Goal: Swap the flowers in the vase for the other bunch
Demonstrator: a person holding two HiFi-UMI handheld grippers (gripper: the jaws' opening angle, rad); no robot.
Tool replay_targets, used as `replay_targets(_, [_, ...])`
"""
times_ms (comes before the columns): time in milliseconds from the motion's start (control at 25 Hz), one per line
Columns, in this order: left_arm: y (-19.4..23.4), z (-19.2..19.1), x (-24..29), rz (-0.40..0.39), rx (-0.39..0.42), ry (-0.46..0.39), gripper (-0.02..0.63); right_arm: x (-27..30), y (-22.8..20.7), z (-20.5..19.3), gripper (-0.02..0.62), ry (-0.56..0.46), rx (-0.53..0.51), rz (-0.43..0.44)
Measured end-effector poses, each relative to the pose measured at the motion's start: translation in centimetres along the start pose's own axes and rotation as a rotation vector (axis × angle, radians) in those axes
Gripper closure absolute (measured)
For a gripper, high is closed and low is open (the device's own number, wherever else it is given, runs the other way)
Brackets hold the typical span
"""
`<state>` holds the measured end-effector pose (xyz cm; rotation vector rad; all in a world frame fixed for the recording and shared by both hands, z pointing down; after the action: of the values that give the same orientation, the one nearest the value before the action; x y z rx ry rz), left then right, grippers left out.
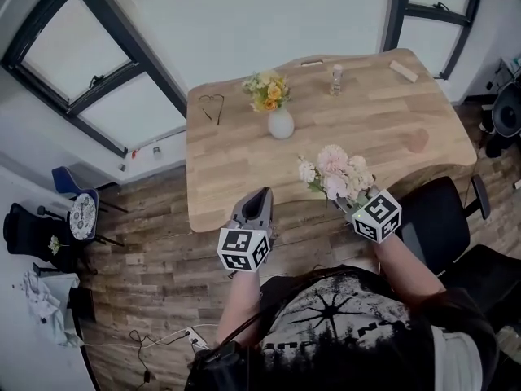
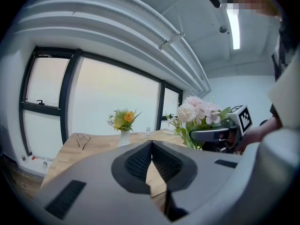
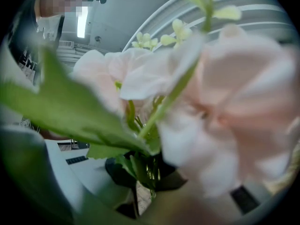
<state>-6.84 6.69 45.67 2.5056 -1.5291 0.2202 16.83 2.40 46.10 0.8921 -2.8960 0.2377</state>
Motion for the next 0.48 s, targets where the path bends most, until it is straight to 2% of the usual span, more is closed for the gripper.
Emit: replay_targets(480, [1.0,1.3,2.5,0.000,0.032,0.016,0.592,0.8,-2.8,0.8,0.561,-0.041,0.024,-0.023])
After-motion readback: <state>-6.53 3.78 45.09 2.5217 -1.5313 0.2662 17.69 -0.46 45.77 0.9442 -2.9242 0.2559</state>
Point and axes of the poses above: the fingertips, and each gripper's own axes: x forward along the fingers, y to its left, z out of its top, the point moved 8 cm from there along -x, backward along the fingers, and after that the axes turned 2 degrees about x, right-handed, at the moved point
